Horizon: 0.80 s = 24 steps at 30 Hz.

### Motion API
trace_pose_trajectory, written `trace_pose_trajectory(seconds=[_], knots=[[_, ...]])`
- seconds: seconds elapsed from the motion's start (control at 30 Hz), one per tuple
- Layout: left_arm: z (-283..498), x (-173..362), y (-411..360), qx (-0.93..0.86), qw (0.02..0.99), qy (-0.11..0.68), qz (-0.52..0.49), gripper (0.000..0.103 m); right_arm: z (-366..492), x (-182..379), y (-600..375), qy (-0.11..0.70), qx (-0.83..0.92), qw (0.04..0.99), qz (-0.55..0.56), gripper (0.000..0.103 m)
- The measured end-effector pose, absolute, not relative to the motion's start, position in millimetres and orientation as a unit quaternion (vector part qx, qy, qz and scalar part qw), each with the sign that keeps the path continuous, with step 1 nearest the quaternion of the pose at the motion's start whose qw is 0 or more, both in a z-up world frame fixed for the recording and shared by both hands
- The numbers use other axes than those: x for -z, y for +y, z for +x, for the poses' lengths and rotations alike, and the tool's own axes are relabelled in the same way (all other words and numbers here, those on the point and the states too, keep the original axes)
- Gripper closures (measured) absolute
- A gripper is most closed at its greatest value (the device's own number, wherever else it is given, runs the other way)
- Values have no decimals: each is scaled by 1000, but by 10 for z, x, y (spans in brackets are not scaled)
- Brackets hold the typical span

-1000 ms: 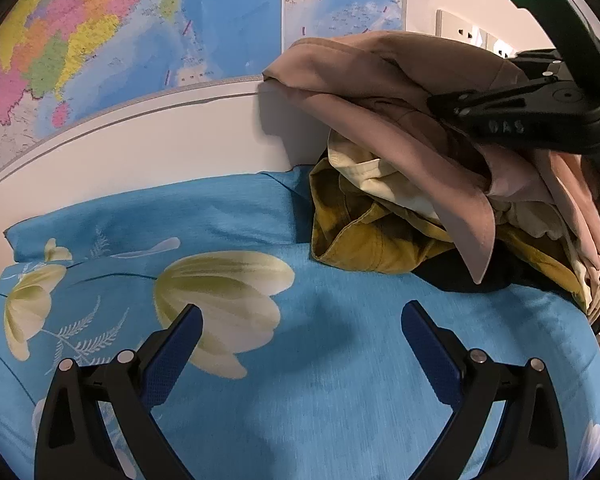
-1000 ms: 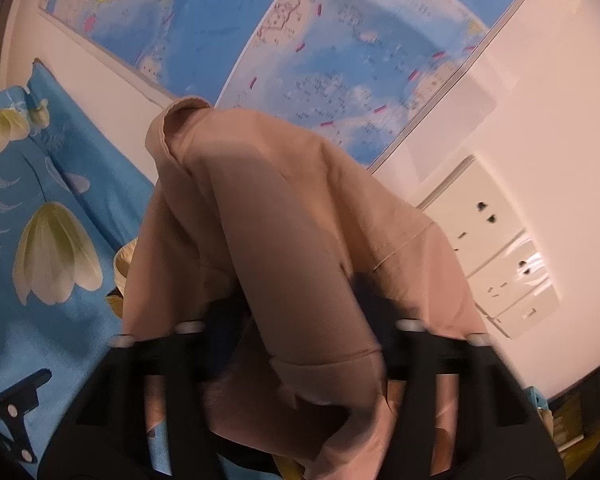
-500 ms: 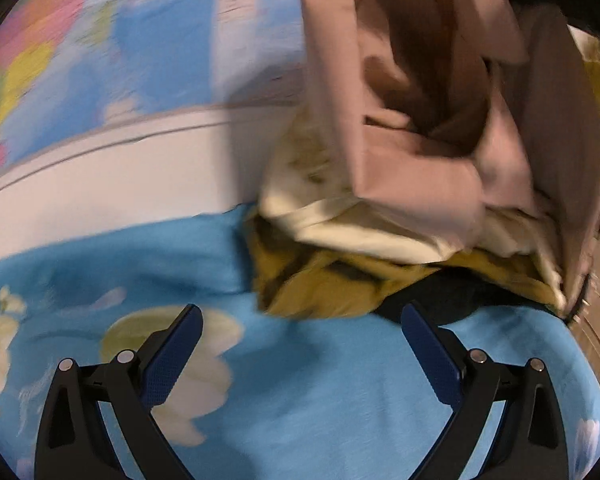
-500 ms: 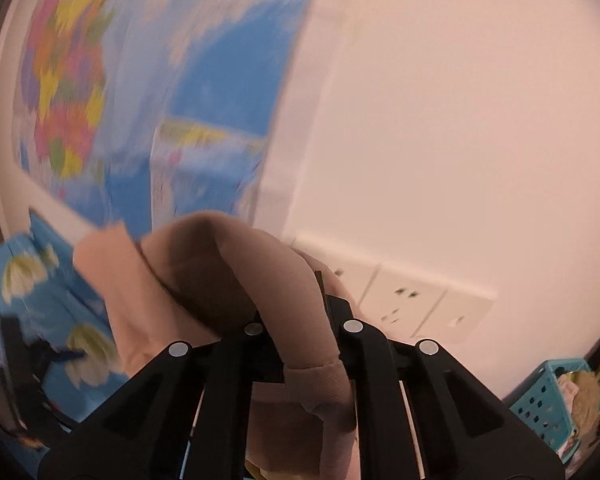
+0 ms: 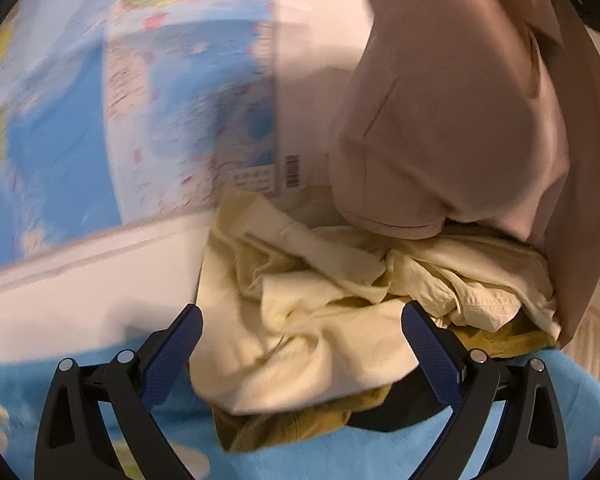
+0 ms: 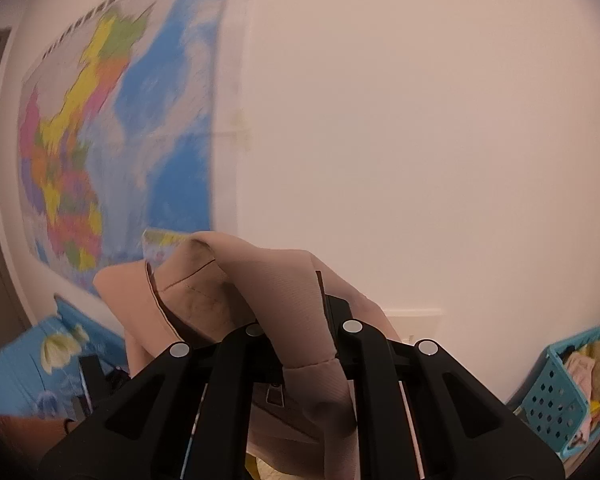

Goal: Fold large clothes
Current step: 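Grasp the pink jacket on the clothes pile with both grippers and lift it, then raise the pink jacket with both grippers and swing it over the bed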

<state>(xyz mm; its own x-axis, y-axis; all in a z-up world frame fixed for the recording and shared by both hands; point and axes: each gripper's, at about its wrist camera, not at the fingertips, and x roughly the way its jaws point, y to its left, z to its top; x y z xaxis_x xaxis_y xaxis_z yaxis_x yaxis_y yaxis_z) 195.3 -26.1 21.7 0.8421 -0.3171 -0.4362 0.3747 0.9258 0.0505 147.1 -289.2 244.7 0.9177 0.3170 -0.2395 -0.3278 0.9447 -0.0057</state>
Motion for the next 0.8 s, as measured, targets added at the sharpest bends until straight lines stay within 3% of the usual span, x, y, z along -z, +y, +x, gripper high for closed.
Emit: trace_pose_trajectory(seconds=[0.23, 0.4, 0.47, 0.5, 0.67, 0.8], knots=[[1899, -542, -551, 240, 955, 143, 104, 7, 1450, -2505, -3114, 111, -185, 976, -1, 95], [2146, -714, -833, 301, 939, 144, 82, 10, 1421, -2467, -3221, 116, -184, 976, 3, 95], [2182, -729, -954, 308, 935, 153, 89, 58, 1390, -2459, -3249, 120, -178, 977, 2, 95], [2194, -749, -984, 308, 933, 164, 85, 90, 1363, -2460, -3272, 120, -174, 977, 2, 95], [1923, -1230, -967, 312, 940, 136, 32, 95, 945, -2661, -3431, 89, -151, 984, -7, 95], [1370, -1934, -887, 325, 943, 66, 13, 95, 249, -3123, -3578, 34, -141, 989, -7, 95]])
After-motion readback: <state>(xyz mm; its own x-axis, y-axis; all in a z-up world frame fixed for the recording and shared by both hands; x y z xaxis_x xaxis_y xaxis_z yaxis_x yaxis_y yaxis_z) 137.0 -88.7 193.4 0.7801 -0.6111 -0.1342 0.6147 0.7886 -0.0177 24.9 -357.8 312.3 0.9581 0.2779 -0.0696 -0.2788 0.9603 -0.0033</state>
